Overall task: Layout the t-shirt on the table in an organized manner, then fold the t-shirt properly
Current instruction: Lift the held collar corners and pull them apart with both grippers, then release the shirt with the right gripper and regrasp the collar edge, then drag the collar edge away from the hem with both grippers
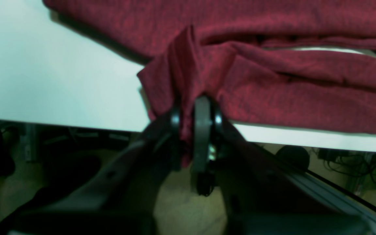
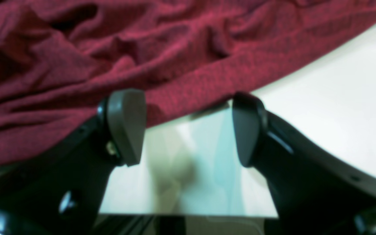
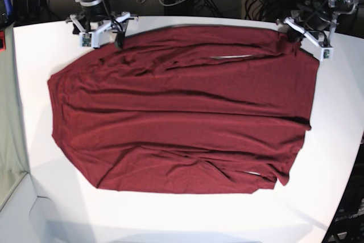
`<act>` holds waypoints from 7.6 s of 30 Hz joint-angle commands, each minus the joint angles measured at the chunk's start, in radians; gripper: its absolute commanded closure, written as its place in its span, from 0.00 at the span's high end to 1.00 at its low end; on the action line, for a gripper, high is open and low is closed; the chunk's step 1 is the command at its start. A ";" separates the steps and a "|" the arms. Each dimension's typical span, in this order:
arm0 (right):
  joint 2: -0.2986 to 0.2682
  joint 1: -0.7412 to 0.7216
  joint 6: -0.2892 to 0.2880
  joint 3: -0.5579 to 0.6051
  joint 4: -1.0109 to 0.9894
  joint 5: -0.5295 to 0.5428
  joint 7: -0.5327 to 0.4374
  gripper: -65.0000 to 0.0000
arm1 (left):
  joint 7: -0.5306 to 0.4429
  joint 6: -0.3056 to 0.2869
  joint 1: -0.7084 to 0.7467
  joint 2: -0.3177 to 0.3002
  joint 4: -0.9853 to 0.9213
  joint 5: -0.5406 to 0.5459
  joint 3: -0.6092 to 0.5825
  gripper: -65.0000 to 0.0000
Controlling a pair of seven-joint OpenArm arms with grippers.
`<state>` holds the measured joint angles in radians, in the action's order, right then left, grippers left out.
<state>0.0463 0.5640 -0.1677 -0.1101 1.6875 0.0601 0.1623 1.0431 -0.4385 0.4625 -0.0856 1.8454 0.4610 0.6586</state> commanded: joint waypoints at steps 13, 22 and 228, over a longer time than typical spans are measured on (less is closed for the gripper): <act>-0.009 -0.020 -0.003 0.000 -0.046 0.011 -0.005 0.05 | -0.019 -0.001 -0.001 -0.010 0.015 0.009 0.007 0.00; -0.009 -0.019 -0.003 -0.004 0.033 0.011 -0.011 0.00 | -0.011 -0.001 -0.040 -0.010 0.029 0.015 0.007 0.00; -0.075 0.106 -0.002 0.257 0.130 0.011 0.105 0.00 | -0.073 -0.003 -0.227 -0.142 -0.339 0.008 0.073 0.19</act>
<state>-0.0166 0.6277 -0.1638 0.1417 1.7958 0.0643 0.2920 0.9688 -0.4454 0.2375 -0.2134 1.4910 0.4721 0.7284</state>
